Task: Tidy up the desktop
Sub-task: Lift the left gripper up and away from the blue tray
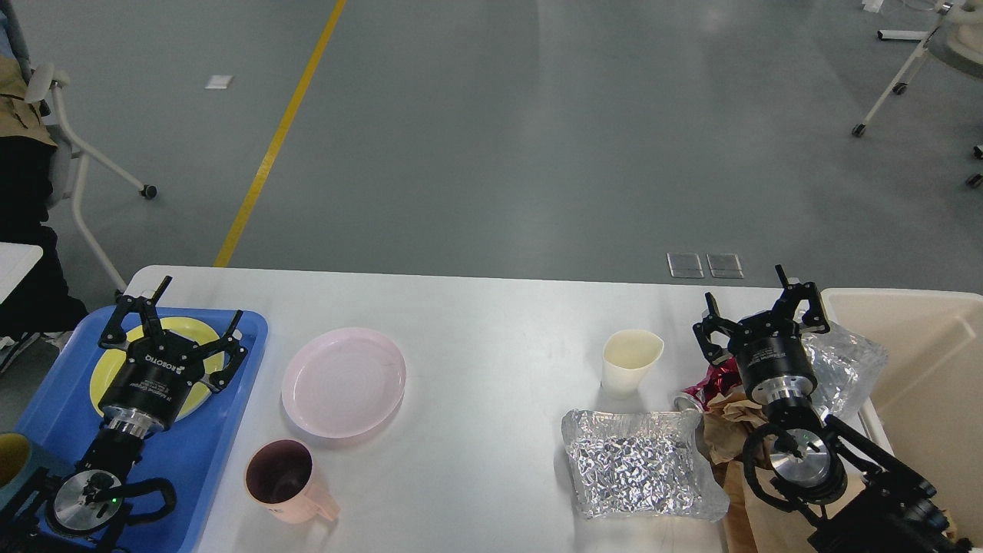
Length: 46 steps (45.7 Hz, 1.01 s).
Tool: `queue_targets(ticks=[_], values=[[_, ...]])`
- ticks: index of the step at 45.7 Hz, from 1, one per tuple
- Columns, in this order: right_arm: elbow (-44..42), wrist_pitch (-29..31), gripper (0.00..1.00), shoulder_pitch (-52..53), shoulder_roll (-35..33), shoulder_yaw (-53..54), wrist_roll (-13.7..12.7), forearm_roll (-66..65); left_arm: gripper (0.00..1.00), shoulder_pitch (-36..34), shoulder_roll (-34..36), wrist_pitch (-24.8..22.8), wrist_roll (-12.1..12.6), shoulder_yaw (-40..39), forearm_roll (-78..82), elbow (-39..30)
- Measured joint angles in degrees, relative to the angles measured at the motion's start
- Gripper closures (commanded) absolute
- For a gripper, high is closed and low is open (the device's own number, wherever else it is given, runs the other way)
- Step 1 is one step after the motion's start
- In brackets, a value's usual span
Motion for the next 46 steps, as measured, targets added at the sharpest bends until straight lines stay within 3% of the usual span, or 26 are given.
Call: queue_targets(ticks=[21,31,37,46], values=[[0.00,0.00,0.00,0.01,0.00,0.00,0.00,0.00,0.04,-0.38,0.36,4.26,0.13,0.13,-1.79,0.59],[0.00,0.00,0.00,0.01,0.00,0.00,0.00,0.00,0.04,-1.57,5.93,7.39,0.03,1.87,-2.08,0.95],[0.00,0.00,0.00,0.01,0.00,0.00,0.00,0.00,0.04,-5.13,12.96,8.68,-0.06,10.73,-2.12,2.59],[0.00,0.00,0.00,0.01,0.00,0.00,0.00,0.00,0.04,-18.18,24.20,8.72,0.82,37.45,-2.01,5.66]])
